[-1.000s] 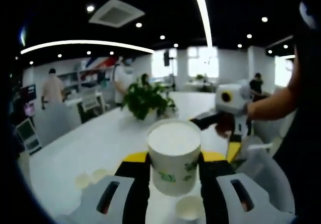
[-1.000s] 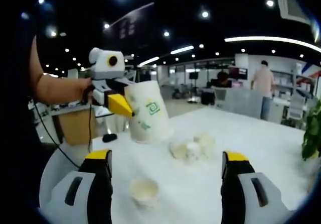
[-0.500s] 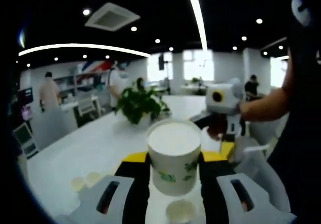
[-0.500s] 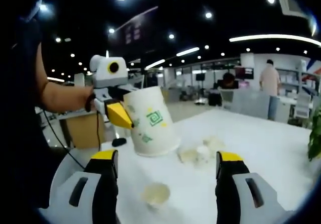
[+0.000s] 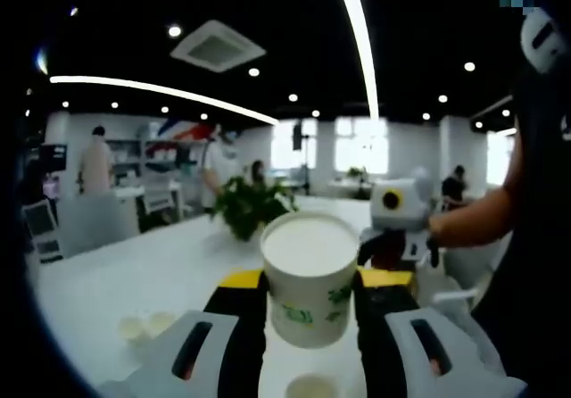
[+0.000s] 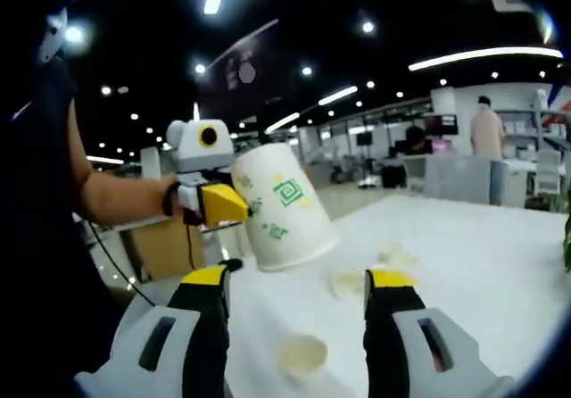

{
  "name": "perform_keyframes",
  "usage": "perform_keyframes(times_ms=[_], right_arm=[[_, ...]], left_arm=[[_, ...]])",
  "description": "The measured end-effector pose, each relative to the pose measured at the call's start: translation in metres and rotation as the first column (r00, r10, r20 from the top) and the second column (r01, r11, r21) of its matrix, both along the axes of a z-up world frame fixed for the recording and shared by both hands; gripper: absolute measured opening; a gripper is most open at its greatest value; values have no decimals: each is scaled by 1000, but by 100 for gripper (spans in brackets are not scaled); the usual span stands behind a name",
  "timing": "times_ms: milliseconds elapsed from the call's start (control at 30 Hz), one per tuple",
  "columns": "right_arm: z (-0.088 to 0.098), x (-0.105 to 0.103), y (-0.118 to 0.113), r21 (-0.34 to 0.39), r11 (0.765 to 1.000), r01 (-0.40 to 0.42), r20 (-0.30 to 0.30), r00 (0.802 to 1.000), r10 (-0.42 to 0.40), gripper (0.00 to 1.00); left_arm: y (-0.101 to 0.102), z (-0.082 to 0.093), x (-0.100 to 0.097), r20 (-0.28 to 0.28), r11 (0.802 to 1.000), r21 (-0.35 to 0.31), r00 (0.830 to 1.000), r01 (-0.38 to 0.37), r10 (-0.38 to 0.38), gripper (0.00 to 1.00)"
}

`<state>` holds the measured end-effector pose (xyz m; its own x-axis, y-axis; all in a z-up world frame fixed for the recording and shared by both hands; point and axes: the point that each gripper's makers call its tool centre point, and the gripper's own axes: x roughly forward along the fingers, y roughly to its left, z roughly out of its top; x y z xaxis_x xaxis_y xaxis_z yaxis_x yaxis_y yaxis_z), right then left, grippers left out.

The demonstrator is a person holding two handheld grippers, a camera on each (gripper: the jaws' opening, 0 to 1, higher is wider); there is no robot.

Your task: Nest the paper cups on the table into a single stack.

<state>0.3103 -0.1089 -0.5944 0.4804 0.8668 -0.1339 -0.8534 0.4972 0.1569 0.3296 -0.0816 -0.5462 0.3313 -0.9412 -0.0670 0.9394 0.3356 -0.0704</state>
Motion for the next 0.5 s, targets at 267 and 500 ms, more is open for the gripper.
perform_keyframes(times_ms=[267, 500], right_arm=[[21, -14, 9, 114, 991, -73, -39, 996, 78, 33], [20, -18, 10, 147, 985, -86, -78, 992, 99, 31]], left_arm=[[0, 2, -8, -14, 999, -29, 1000, 22, -22, 37], [5, -5, -14, -32, 999, -9, 998, 49, -49, 38]])
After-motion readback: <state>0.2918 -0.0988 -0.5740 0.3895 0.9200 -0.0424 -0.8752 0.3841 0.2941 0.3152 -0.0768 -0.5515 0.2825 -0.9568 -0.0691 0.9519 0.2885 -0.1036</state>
